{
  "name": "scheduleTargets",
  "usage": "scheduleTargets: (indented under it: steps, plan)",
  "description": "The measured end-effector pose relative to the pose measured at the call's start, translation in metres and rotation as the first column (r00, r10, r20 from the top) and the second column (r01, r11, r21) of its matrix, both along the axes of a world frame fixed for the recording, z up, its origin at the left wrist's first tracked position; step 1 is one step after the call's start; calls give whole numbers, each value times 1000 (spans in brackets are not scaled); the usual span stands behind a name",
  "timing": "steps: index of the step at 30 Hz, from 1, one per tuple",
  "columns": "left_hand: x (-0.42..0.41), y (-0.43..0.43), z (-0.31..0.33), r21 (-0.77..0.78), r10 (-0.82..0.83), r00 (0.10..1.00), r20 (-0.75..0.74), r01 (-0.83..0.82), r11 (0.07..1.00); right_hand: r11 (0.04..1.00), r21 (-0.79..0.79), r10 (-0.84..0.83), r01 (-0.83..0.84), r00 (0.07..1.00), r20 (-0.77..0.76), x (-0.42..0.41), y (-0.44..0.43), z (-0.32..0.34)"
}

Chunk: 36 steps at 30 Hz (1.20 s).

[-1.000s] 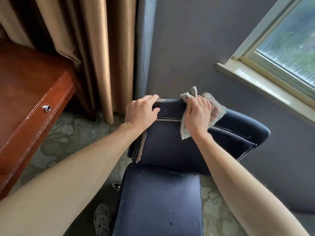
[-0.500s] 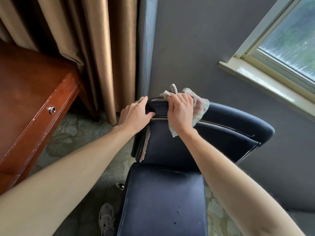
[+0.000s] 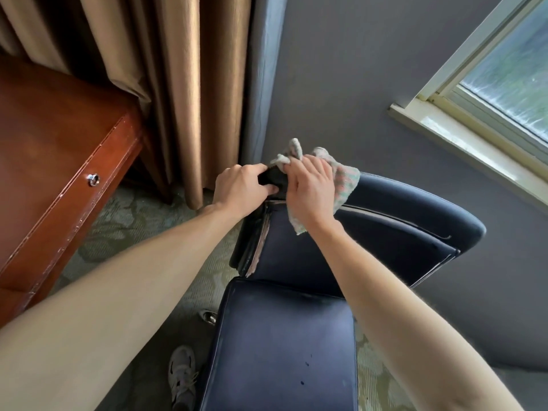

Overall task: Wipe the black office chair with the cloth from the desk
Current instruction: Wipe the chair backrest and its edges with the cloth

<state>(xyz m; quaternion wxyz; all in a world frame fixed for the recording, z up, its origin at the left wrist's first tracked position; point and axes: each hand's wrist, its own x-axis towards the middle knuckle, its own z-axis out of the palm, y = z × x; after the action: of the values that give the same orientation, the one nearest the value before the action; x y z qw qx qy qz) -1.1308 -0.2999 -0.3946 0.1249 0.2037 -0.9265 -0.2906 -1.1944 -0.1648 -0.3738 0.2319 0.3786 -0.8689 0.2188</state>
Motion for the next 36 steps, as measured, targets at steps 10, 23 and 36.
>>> scheduleTargets:
  steps: [10,23,36]
  plan:
    - [5,-2,-5,-3,-9,998,-62,9,1000,998,-30,49,-49,999,9,3,-12,-6]
    - [11,-11,-13,424,-27,1000,1,24,905,993,-27,-112,114,992,64,-19,29,3]
    - [13,-8,-10,445,-4,1000,-7,6,896,982,65,183,-177,978,-103,6,-12,-11]
